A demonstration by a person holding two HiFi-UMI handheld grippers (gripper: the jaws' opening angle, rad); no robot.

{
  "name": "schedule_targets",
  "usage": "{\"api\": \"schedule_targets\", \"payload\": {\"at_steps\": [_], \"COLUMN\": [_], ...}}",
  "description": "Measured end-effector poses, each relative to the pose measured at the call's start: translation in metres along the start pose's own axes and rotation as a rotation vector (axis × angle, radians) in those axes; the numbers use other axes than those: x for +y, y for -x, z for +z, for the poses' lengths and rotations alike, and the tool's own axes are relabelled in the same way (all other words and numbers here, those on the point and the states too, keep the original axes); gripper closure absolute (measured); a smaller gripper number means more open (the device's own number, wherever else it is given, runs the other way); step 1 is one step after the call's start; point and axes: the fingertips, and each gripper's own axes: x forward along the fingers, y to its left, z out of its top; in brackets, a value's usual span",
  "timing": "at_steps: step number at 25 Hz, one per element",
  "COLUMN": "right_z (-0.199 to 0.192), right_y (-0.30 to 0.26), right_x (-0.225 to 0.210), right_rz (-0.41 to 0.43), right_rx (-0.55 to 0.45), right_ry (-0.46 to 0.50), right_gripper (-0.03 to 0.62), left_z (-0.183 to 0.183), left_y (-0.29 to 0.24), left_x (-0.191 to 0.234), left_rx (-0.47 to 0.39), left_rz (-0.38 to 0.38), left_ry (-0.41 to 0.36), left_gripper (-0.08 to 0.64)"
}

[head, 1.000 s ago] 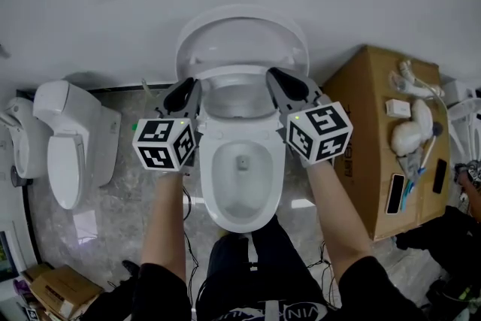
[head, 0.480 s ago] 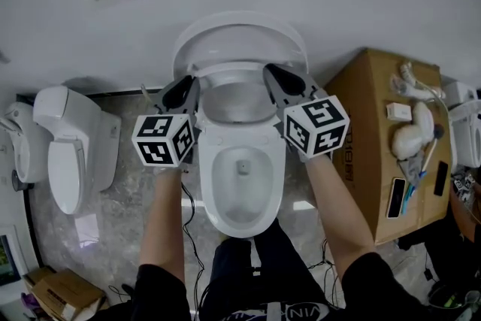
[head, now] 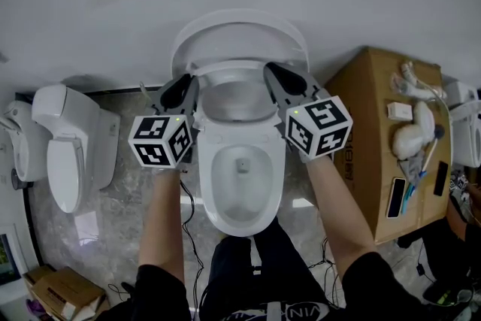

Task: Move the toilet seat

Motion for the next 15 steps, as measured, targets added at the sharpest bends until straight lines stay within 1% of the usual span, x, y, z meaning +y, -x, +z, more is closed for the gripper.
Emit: {"api": "schedule_targets", "payload": {"at_steps": [2,4,5,6,7,15], "right_z": [0.001,0.004,0.005,0.005,0.006,-0.001], "right_y": [0.003,0.007,0.01,0.012,0.014,0.041], "right_x": [0.002,0.003,0.003,0.003,0.003,0.013], "right_rz": [0.006,0.005,0.002,-0.001,-0.004,-0.029], "right_rx": [-0.025,-0.047,-0.053,-0.054,-0.054,-0.031], "right_ry": [-0.015,-0.03,-0.03,-0.027,-0.022,0.0], "right_gripper": [0.581,0.581,0.581,0.581,0.581,0.581], "left_z": [-0.001,-0.001,-0.001,-0.001,-0.001,-0.012], "left_y": [0.002,0.005,0.007,0.01,0.012,0.035], "left_x": [0.0,0.003,0.004,0.006,0.006,-0.008], "left_rx": [-0.016,-0.033,-0.04,-0.045,-0.048,-0.025], "left_rz": [-0.007,-0.007,-0.002,0.003,0.006,-0.032], "left_ry": [0.024,0.065,0.081,0.09,0.093,0.1], "left_gripper": [0.507,0.51,0.535,0.545,0.555,0.555]}}
